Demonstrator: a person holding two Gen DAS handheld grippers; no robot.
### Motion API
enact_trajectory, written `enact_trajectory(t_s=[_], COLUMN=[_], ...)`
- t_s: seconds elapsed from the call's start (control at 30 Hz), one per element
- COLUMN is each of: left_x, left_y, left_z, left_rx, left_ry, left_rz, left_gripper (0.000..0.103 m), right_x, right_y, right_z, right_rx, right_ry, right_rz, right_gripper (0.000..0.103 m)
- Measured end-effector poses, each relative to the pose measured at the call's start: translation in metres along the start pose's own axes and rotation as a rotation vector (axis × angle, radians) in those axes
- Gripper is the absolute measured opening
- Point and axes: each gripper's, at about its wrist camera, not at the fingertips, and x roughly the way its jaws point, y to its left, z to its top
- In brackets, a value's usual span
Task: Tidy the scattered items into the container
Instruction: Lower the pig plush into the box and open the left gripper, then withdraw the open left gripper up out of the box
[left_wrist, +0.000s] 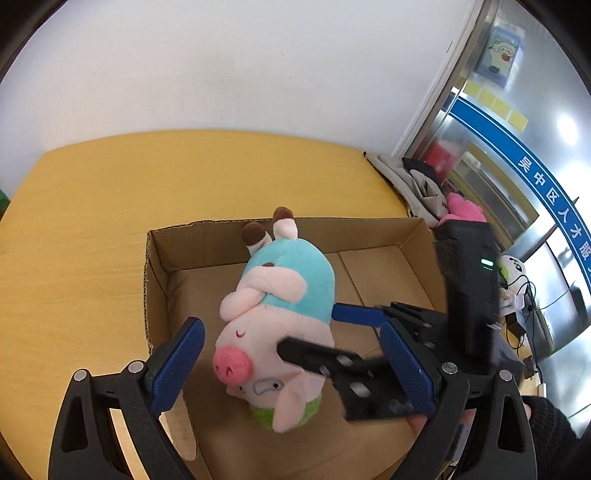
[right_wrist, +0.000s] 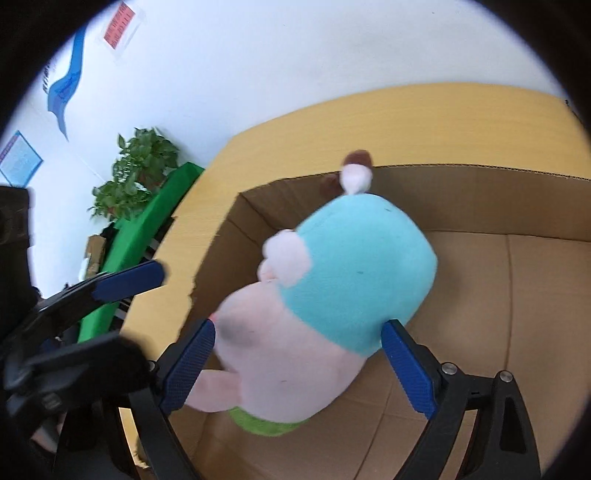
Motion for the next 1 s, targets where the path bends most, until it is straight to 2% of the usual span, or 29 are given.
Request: enact_trajectory(t_s=[0.07, 0.17, 0.3, 0.4, 0.47, 0.63, 0.77, 1.0], left_x=[0.001, 0.001, 0.003, 0.002, -0.001, -0.015, -0.039, -0.103], left_y=[0.001, 0.017, 0.028, 0.030, 0.028, 0.017, -0.003, -0.059], left_z=[-0.003, -0.011, -0.019, -0.021, -0.022, -0.026, -0.040, -0.105], left_rx=[-0.017, -0.054, -0.046, -0.046, -0.040, -0.012, 0.027, 0.133], left_ry=[-0.005, 0.001, 0.019, 0.017, 0.014, -0.009, -0.070, -0.302], left_rz=[0.003, -0.006, -0.013, -0.030, -0.029, -0.015, 0.035, 0.275], left_gripper=[0.098, 0.098, 0.099, 0.099, 0.099, 0.099, 0.099, 0.103], right_x=[-0.003, 0.029, 0.034, 0.037, 0.031, 0.018, -0.028, -0.165], right_y=[-0.026, 0.032, 0.039, 0.051, 0.046, 0.056, 0.064, 0.085], right_z=[-0.016, 0.017, 0.005, 0.003, 0.005, 0.013, -0.004, -0.091], right_rx=[0.021, 0.010, -0.053, -0.097, -0.093, -0.097, -0.121, -0.201], right_ry=[0.018, 0.011, 0.088, 0.103, 0.103, 0.074, 0.037, -0.202], right_rz=[0.038, 0.086, 0.222, 0.245, 0.236, 0.162, 0.062, -0.192], right_gripper=[0.093, 0.092, 0.086, 0.086, 0.087, 0.088, 0.090, 0.090])
